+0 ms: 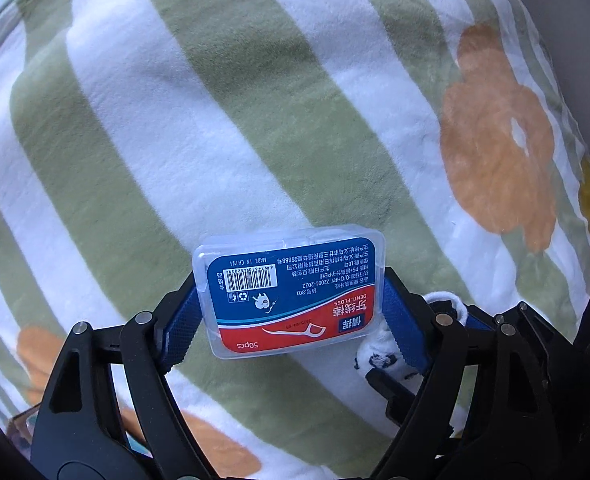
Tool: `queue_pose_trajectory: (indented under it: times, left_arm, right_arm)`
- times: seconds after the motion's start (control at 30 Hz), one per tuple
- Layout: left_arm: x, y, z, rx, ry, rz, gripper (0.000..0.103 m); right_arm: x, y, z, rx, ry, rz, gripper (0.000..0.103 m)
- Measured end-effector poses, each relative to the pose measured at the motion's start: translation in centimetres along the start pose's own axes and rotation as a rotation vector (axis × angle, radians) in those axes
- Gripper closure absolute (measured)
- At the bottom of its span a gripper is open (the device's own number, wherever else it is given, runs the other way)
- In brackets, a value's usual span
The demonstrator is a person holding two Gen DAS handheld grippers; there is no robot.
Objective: Organize objects
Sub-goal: 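Grasp the blue-red floss box with left tool while right tool grasps white sock, then lift and carry the floss box and sock with both tools over the box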
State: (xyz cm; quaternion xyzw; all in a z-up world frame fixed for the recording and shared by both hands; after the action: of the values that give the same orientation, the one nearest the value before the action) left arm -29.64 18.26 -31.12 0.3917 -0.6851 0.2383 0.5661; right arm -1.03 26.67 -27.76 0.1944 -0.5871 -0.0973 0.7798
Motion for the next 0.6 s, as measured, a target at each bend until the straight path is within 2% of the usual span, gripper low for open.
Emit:
queue_pose_trajectory:
  times: [0.2,0.27,0.4,0.6]
  left_arm:
    - [5.6,-1.6,0.2,0.104,-0.01,-0.077,0.022]
    - [7.7,-2.4,0.5,0.132,0.0,-0.1,0.022]
    - [11.9,-4.4,-0.1,0.182,0.013,-0.15,0.022]
    - [18.3,-8.7,-1.0,0.275,0.04,-0.252,0.022]
  right_arm:
    - [5.2,1.4,-0.9,0.024,-0.025,-0.002,0.046]
    - [7.4,1.4,0.4,0.041,-0.039,-0.003,0.046]
    - [11.3,3.8,1.3,0.085,-0.055,0.0,0.046]
    - [15.9,5.3,2.8,0.159,-0.059,0.0,0.046]
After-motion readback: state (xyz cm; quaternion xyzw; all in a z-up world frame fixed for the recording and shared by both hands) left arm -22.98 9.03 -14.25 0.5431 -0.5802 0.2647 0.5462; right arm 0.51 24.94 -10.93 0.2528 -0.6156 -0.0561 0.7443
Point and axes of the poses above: each gripper's, at about its wrist camera, not at the fingertips, and x roughly against the way its jaws point, z to its left, y to its top, the point moved 8 cm from there along -x, roughly the way its jaws point, and after that the axes turned 4 degrees about -y, right-handed, at the moved point
